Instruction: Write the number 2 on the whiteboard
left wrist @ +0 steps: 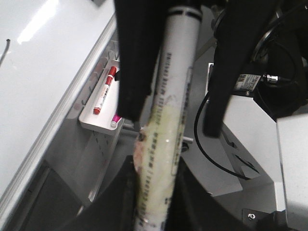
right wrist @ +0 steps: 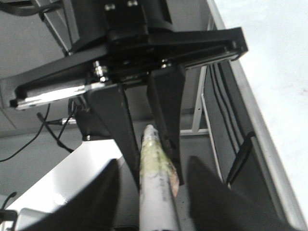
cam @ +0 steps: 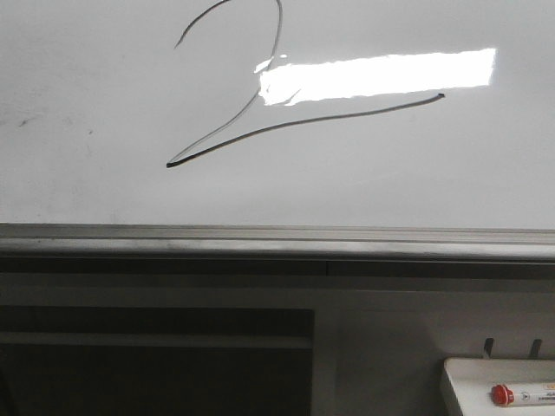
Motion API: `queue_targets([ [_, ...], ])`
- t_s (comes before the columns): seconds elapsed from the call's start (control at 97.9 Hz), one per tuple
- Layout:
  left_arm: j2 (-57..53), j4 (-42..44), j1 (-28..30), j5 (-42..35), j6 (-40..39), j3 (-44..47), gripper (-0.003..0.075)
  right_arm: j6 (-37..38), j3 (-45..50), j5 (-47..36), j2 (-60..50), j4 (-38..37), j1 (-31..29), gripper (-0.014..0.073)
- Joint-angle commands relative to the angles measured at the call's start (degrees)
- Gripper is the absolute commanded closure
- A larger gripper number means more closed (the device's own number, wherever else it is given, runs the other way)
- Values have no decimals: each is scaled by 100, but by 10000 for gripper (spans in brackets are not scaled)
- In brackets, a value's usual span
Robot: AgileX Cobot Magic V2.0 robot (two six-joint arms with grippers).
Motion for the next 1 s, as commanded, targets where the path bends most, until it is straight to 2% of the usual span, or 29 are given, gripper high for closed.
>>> queue_targets([
  [0.0,-13,-213,-36,-485,-115,-216,741,-56,-182,-505,-233,46,-2,125],
  [0.092,-13,-92,21,-781,-409,-216,741,-56,-182,-750,-530,-213,-72,113],
  [0.306,-13,642,648,-1834,-1641,-62,741,294,-170,-863,-1438,-375,-894,223],
  [0.357,-13,697,894,-2291,-1948,62,741,371,-132,-836,-1647,-375,-1107,279],
  [0.429,-13,694,1300,-3014,-2317,293,741,458,-47,-752,-1919,-375,-1297,424],
  [0.511,102,674,1862,-3772,-2679,584,741,468,114,-571,-2208,-375,-1379,673],
  [0.592,277,517,2296,-4160,-2823,773,741,660,313,-487,-2413,-375,-1379,657],
  [0.715,656,316,2699,-4182,-2823,802,741,900,671,-472,-2623,-375,-1379,657],
  [0.99,1429,316,2688,-4512,-2823,802,741,1102,1022,-665,-2634,-305,-1379,657],
])
